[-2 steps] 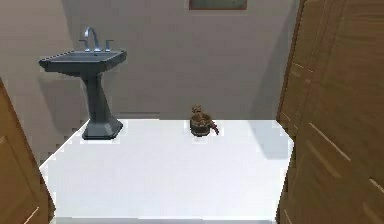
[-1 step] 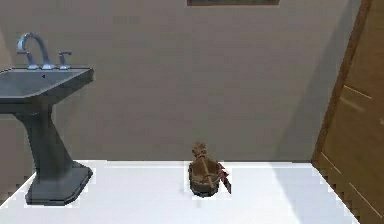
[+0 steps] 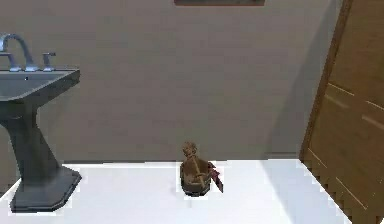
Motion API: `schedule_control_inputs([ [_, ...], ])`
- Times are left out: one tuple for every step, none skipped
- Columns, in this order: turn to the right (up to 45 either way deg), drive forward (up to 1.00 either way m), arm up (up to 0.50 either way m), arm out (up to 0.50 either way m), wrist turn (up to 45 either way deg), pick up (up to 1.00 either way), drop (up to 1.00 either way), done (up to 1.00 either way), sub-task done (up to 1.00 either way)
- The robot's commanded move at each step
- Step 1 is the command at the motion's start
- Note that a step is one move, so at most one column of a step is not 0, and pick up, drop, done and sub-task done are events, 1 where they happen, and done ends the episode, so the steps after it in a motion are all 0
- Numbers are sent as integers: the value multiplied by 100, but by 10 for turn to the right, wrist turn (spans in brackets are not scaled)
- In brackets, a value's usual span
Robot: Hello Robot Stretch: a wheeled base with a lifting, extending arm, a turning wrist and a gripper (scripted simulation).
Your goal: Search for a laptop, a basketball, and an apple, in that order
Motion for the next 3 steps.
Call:
schedule_control_inputs([
  [0,35,0,0,0,0,0,0,0],
  [420,0,0,0,0,0,0,0,0],
  [0,20,0,0,0,0,0,0,0],
])
